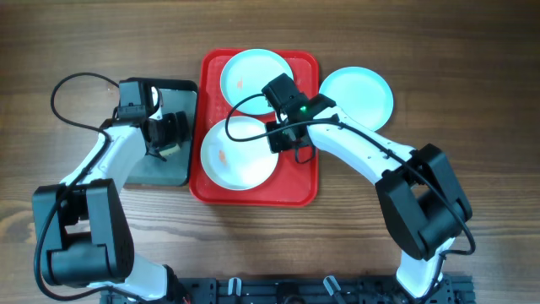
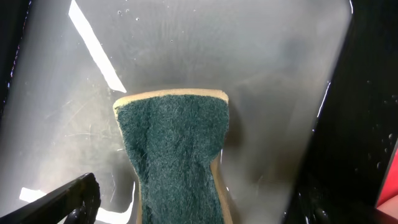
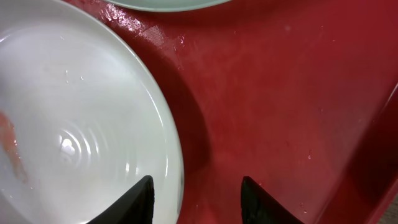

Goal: Clean dirty plates on tray and stack at the side

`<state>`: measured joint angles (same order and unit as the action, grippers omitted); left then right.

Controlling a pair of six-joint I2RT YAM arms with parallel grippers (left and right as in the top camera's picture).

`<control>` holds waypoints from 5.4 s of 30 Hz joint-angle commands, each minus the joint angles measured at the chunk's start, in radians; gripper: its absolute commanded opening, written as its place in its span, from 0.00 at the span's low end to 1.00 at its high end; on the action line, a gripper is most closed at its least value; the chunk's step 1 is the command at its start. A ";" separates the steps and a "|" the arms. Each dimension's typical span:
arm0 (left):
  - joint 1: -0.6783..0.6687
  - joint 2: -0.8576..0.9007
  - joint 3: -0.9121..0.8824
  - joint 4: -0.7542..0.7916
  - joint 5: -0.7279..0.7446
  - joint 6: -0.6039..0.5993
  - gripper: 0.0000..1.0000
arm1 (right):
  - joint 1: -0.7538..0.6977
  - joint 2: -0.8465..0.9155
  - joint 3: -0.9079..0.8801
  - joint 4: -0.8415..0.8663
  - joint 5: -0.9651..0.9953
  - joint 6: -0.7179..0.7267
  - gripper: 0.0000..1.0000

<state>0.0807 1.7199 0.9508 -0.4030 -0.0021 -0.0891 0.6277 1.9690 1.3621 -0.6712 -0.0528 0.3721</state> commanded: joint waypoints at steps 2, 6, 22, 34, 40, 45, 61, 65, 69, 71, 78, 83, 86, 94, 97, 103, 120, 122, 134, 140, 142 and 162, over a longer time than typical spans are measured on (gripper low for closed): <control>0.003 -0.018 -0.007 0.006 -0.045 0.003 0.68 | 0.001 -0.024 0.005 0.010 0.035 -0.010 0.46; 0.003 -0.018 -0.007 0.005 -0.060 0.003 0.60 | 0.001 -0.024 0.005 0.010 0.035 -0.032 0.46; 0.003 -0.018 -0.017 -0.024 -0.064 0.002 0.44 | 0.001 -0.024 0.005 0.002 0.035 -0.032 0.47; 0.003 -0.018 -0.018 -0.017 -0.075 0.002 0.29 | 0.000 -0.024 0.005 0.054 0.044 -0.085 0.66; 0.003 -0.018 -0.018 -0.016 -0.075 0.003 0.27 | 0.001 -0.024 0.003 0.076 0.027 -0.060 0.59; 0.003 -0.018 -0.018 -0.016 -0.075 0.003 0.26 | 0.001 -0.022 -0.035 0.110 0.002 -0.057 0.53; 0.003 -0.018 -0.018 -0.016 -0.075 0.002 0.20 | 0.002 -0.006 -0.062 0.111 -0.041 -0.053 0.28; 0.003 -0.018 -0.018 -0.016 -0.075 0.002 0.20 | 0.002 0.014 -0.062 0.113 -0.042 -0.045 0.28; 0.003 -0.018 -0.018 -0.016 -0.075 0.002 0.20 | 0.001 0.045 -0.062 0.125 -0.061 -0.024 0.20; 0.003 -0.018 -0.018 -0.017 -0.075 0.003 0.20 | 0.001 0.045 -0.062 0.125 -0.060 -0.024 0.08; 0.003 -0.018 -0.018 -0.021 -0.075 0.002 0.20 | 0.001 0.042 -0.057 0.119 -0.058 -0.030 0.04; 0.003 -0.018 -0.018 -0.017 -0.075 0.002 0.20 | -0.001 0.002 -0.041 0.061 0.011 -0.019 0.04; 0.003 -0.018 -0.018 -0.017 -0.075 0.002 0.20 | -0.001 -0.032 -0.040 0.028 0.083 0.010 0.04; 0.003 -0.018 -0.018 -0.017 -0.074 0.002 0.20 | 0.000 -0.047 -0.040 -0.029 0.082 0.051 0.04; 0.003 -0.018 -0.018 -0.017 -0.074 0.002 0.20 | 0.000 -0.047 -0.040 -0.030 0.083 0.051 0.04; 0.003 -0.018 -0.018 -0.017 -0.040 0.002 0.26 | 0.000 -0.045 -0.040 -0.031 0.082 0.051 0.04; 0.003 -0.018 -0.018 -0.017 -0.040 0.002 0.07 | 0.000 -0.042 -0.049 -0.033 0.046 0.128 0.04; 0.003 -0.018 -0.018 -0.017 -0.040 0.002 0.05 | 0.000 -0.042 -0.049 -0.033 0.046 0.128 0.04; 0.003 -0.021 -0.018 -0.013 -0.040 -0.029 0.04 | 0.000 -0.042 -0.100 0.018 0.045 0.129 0.04; 0.003 -0.094 -0.018 -0.022 -0.079 -0.044 0.04 | 0.000 -0.042 -0.100 0.016 0.045 0.129 0.04; 0.003 -0.135 -0.018 -0.021 -0.078 -0.066 0.04 | 0.000 -0.042 -0.100 0.018 0.045 0.129 0.04; 0.003 -0.214 -0.018 -0.063 -0.090 -0.077 0.04 | 0.000 -0.042 -0.101 0.027 0.031 0.125 0.04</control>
<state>0.0807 1.5173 0.9367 -0.4683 -0.0814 -0.1490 0.6277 1.9453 1.2709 -0.6479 -0.0105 0.4934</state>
